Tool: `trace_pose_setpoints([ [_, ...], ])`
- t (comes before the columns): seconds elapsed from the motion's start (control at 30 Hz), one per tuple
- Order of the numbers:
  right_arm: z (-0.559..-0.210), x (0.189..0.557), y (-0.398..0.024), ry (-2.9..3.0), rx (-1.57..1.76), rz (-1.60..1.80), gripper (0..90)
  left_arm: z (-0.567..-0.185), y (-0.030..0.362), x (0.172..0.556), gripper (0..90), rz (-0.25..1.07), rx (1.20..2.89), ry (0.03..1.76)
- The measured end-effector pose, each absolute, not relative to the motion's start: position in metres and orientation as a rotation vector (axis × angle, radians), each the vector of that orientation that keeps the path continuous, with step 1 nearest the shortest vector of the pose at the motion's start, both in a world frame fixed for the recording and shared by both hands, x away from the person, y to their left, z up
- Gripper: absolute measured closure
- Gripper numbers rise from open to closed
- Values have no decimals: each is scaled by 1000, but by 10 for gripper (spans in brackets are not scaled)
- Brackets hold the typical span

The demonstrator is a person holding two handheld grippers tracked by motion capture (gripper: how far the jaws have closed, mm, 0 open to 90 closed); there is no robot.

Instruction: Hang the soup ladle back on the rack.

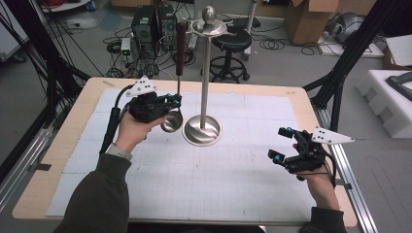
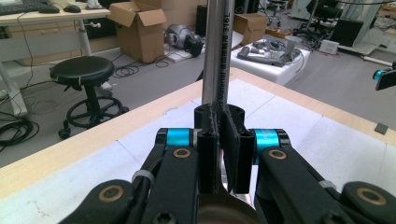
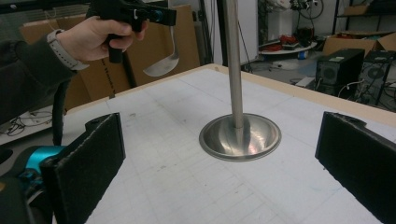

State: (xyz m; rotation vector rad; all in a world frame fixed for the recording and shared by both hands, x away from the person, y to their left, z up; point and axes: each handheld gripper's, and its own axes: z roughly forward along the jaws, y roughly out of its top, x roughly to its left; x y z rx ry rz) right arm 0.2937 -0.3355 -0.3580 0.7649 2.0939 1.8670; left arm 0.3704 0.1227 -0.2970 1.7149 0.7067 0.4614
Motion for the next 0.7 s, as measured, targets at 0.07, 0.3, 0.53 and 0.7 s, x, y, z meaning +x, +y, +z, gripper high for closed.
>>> trace_pose_setpoints([
  [0.07, -358, 294, -335, 2093, 765, 1868, 4, -297, 123, 371, 843, 458, 1718, 705],
  [0.3, -358, 293, -335, 2098, 768, 1868, 4, -296, 120, 374, 843, 453, 1721, 708],
  [0.53, -358, 293, -335, 2097, 766, 1868, 3, -298, 118, 377, 843, 442, 1730, 711],
  [0.7, -358, 293, -336, 2093, 765, 1868, 4, -299, 116, 379, 843, 441, 1732, 714],
])
